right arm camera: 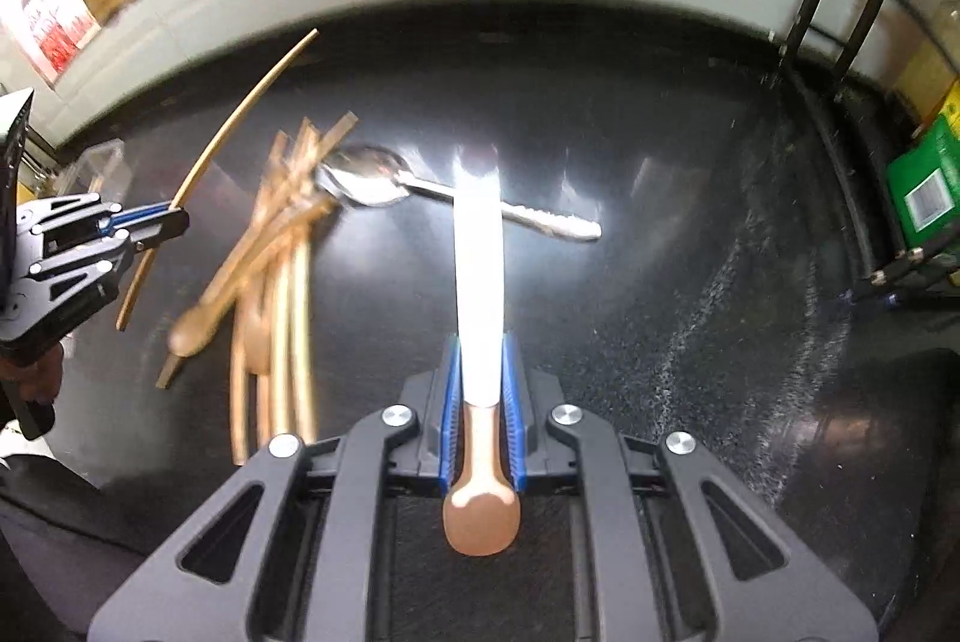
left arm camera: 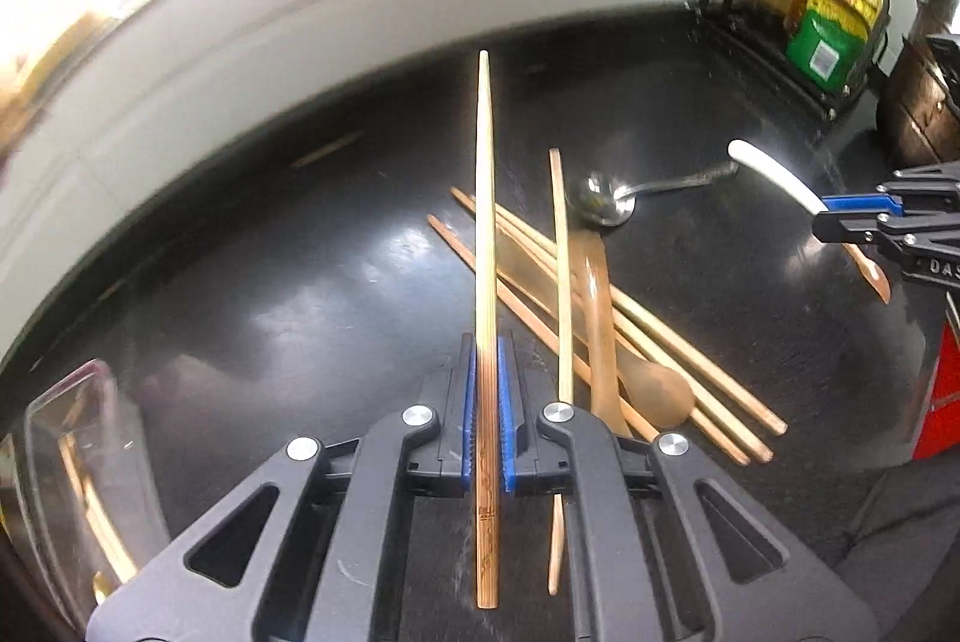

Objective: Organize utensils
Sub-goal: 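Lift the chopstick and white-handled spoon and carry both over the clear tray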

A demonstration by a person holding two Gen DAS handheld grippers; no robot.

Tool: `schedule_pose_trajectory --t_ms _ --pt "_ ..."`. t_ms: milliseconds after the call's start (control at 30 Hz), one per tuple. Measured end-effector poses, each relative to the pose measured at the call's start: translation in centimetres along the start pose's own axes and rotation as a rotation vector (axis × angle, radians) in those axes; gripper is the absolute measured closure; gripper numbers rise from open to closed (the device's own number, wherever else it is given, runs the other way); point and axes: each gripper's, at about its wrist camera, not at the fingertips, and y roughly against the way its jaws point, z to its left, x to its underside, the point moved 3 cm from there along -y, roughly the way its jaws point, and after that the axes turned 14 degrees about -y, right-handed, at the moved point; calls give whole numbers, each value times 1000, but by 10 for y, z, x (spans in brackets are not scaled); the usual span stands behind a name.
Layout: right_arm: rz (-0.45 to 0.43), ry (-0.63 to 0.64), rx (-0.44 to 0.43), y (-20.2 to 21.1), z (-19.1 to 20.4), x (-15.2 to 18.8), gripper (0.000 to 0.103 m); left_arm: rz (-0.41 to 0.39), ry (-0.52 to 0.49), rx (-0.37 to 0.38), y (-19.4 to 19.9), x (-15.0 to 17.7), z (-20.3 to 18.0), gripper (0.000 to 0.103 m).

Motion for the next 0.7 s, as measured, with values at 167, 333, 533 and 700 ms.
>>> schedule_pose_trajectory --t_ms 167,333,533,700 --pt "-84 15 -42 51 23 7 89 -18 81 -26 48 1 1 97" --pt "-140 24 -70 88 45 17 89 -21 183 -58 91 6 6 97" --pt "-172 11 -97 116 58 26 89 -29 266 -74 130 9 6 97" --pt "-192 24 -107 130 73 34 89 -45 275 -91 147 18 0 97"
